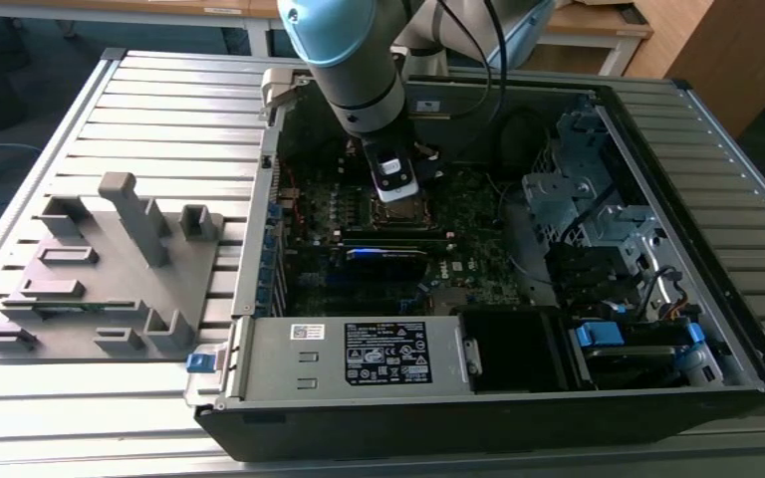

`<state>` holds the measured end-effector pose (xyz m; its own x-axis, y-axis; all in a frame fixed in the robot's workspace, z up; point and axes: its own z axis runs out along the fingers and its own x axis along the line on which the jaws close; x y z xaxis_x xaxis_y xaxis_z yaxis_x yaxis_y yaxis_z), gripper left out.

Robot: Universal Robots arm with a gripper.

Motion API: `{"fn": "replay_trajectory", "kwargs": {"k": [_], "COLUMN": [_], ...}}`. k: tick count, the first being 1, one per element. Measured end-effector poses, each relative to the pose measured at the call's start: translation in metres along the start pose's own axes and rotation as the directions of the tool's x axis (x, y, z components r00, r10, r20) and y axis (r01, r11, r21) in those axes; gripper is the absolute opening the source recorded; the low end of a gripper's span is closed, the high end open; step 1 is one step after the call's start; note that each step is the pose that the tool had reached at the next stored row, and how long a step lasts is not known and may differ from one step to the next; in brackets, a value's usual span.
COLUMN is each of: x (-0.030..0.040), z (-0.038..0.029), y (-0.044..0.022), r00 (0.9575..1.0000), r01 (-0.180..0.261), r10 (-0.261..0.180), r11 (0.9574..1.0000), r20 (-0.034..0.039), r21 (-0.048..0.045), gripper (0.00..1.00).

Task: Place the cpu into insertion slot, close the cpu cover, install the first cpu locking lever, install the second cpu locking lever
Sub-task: 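Install the first cpu locking lever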

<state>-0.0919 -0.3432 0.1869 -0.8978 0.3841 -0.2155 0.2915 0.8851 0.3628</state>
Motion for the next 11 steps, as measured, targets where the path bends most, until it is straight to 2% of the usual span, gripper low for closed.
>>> {"fn": "replay_trajectory", "kwargs": {"k": [11], "x": [0.0015], "z": [-0.0025], "y": [0.0002], "r00": [1.0000], "r01": [0.000], "r10": [0.000], "r11": [1.0000], "r20": [-0.0001], "r21": [0.0001], "gripper": [0.10]}}
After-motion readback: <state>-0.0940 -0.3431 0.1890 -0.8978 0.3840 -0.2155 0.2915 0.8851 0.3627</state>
